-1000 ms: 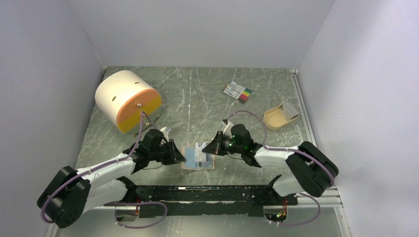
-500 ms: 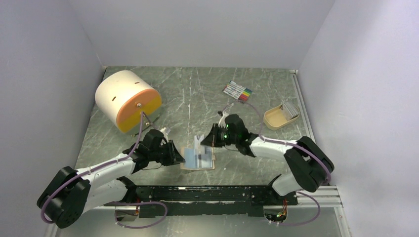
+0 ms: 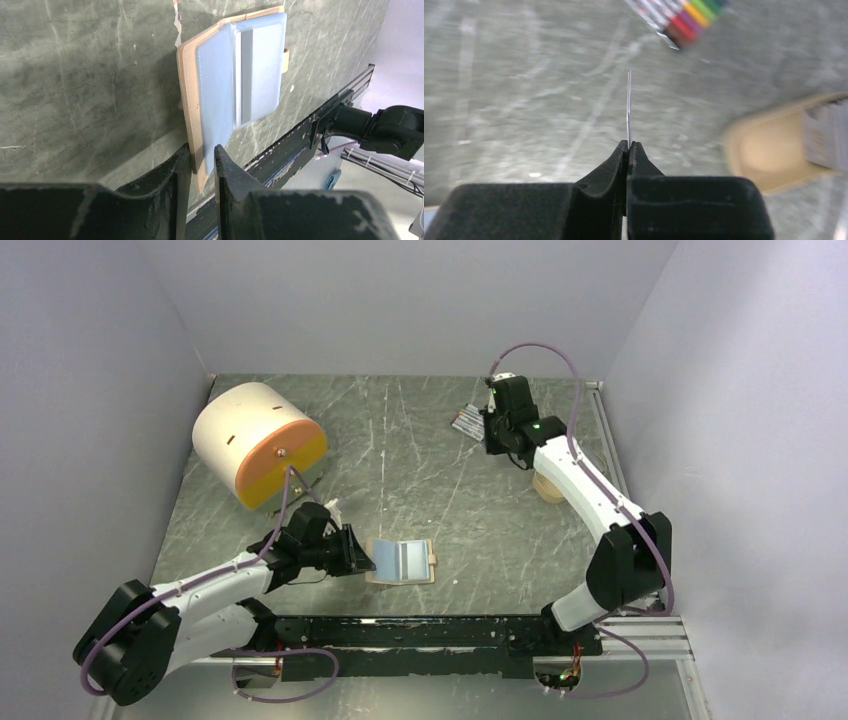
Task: Put the credit cards into the card holder
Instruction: Place the credit card in the storage box.
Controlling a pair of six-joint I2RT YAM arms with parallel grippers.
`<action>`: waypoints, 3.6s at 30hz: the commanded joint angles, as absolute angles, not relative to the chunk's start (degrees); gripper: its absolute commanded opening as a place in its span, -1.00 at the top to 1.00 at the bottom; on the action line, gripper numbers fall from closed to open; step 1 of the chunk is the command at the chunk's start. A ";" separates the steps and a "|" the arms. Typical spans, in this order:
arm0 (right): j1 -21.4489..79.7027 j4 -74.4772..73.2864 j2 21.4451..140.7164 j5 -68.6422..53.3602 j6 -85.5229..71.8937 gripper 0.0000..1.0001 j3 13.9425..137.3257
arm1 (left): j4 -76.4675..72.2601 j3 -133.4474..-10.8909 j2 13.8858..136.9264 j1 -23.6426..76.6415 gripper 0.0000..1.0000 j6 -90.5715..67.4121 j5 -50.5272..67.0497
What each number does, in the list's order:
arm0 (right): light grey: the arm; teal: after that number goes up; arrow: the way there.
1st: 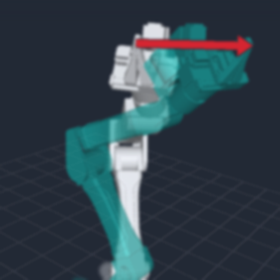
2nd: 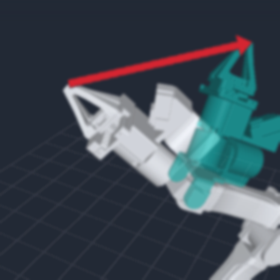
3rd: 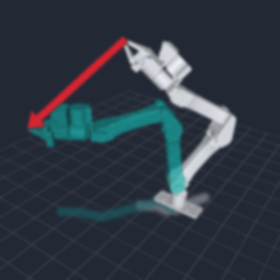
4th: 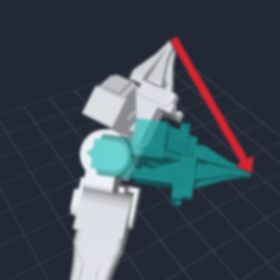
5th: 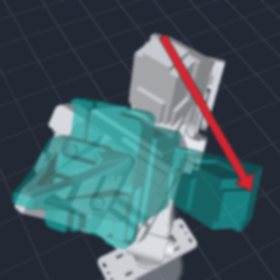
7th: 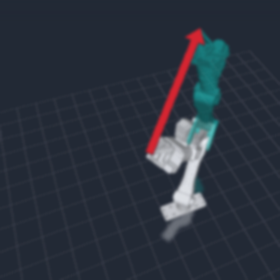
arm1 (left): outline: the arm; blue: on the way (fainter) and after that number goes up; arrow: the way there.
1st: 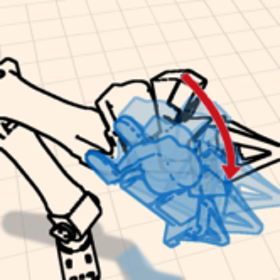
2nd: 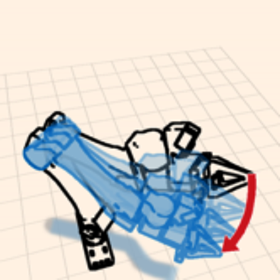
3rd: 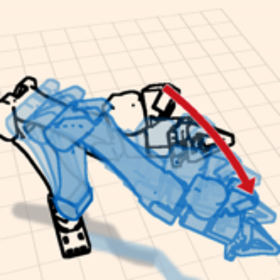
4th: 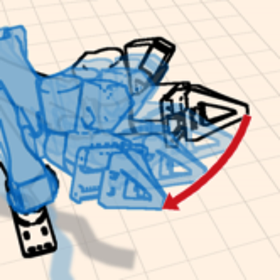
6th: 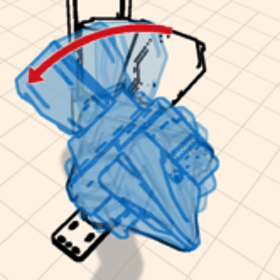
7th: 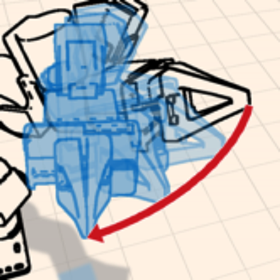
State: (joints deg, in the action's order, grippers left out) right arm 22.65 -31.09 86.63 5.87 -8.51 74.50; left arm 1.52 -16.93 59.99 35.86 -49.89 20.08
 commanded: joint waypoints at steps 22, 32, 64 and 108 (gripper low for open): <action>-1.13 -42.70 107.31 18.28 16.39 1.00 80.50 | -2.61 -16.02 60.82 36.25 0.42 -49.75 22.60; -3.25 -39.43 111.02 17.12 19.46 1.00 80.76 | -4.37 -16.62 63.92 36.27 0.43 -49.88 22.76; -7.21 -25.98 106.85 10.51 21.23 0.70 73.68 | -4.64 -16.84 64.12 36.24 0.42 -49.97 23.28; -7.30 -33.36 99.03 16.37 17.38 0.74 71.56 | -5.97 -16.58 65.18 36.30 0.43 -50.01 23.90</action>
